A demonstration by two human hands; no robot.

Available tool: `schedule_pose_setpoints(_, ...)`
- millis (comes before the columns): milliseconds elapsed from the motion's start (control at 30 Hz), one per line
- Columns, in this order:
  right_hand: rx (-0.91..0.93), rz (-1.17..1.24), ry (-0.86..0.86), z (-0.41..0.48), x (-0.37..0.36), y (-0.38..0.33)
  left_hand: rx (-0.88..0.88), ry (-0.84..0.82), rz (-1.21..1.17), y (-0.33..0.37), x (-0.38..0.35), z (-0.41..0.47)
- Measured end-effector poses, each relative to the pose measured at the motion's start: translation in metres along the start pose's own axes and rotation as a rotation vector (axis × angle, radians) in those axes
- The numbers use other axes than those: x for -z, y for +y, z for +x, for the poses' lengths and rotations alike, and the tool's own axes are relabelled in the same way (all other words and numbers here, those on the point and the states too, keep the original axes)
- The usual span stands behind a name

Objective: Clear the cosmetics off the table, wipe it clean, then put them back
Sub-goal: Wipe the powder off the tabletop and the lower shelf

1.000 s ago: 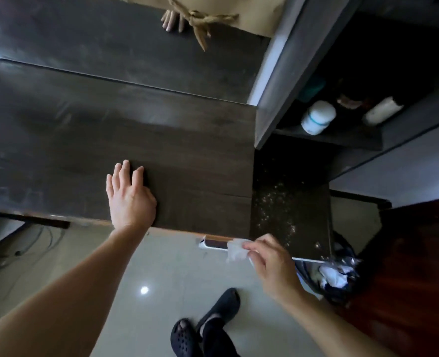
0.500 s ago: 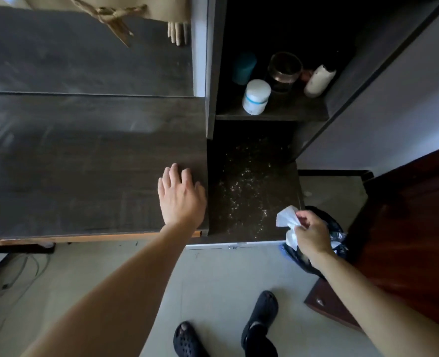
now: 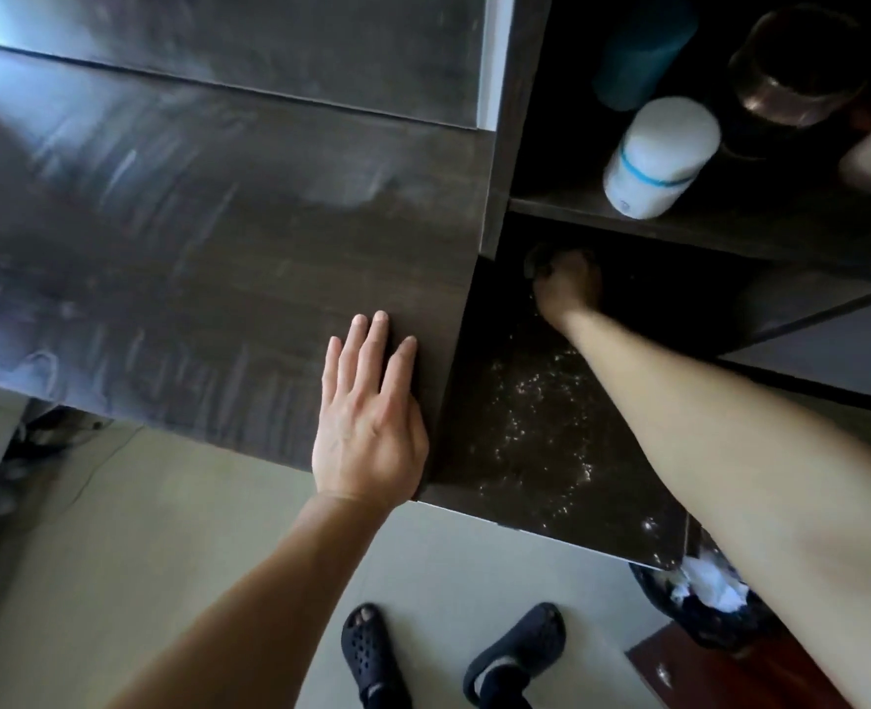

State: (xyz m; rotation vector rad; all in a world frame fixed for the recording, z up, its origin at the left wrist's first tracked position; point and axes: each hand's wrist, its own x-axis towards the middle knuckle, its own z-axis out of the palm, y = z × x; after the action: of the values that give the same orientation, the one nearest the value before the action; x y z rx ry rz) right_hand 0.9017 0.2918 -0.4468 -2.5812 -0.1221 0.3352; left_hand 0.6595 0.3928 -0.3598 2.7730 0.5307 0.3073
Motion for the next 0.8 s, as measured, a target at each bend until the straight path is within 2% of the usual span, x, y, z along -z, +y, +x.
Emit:
schedule_pose_setpoints(67, 0.094, -0.055, -0.074, -0.003, -0.009, -0.003, 0.002, 0.004, -0.001, 0.0, 0.0, 0.001)
schedule_pose_setpoints(200, 0.509, -0.117, -0.255, -0.091, -0.018, 0.031, 0.016, 0.023, 0.0, 0.0, -0.001, 0.001)
schedule_pose_setpoints(300, 0.771, -0.041, -0.533, -0.176, -0.01, 0.071, 0.023, 0.052, -0.011, 0.001, -0.002, 0.001)
schedule_pose_setpoints(333, 0.802, -0.018, -0.583, -0.183, -0.007, 0.077, 0.028, 0.06, -0.013, 0.001, -0.002, 0.001)
schedule_pose_setpoints(400, 0.727, -0.046, -0.506, -0.158, -0.006, 0.065, 0.036, 0.073, -0.015, 0.001, -0.003, 0.002)
schedule_pose_setpoints(500, 0.506, -0.141, -0.208, -0.082, -0.013, 0.021, 0.039, 0.074, -0.012, -0.001, -0.004, 0.001)
schedule_pose_setpoints(567, 0.362, -0.155, -0.155, -0.055, -0.026, -0.001, 0.038, 0.073, -0.016, -0.001, -0.004, 0.0)
schedule_pose_setpoints(633, 0.316, -0.192, -0.131, -0.061, -0.039, -0.005, 0.036, 0.07, -0.027, -0.001, -0.004, 0.0)
schedule_pose_setpoints(667, 0.333, -0.224, -0.142, -0.073, -0.044, -0.001, 0.036, 0.07, -0.033, -0.001, -0.003, 0.0)
schedule_pose_setpoints(733, 0.496, -0.288, -0.223, -0.103, -0.044, 0.012, 0.038, 0.068, -0.037, -0.001, -0.003, 0.0)
schedule_pose_setpoints(800, 0.621, -0.222, -0.332, -0.126, -0.036, 0.023, 0.041, 0.061, -0.032, 0.0, -0.002, 0.0)
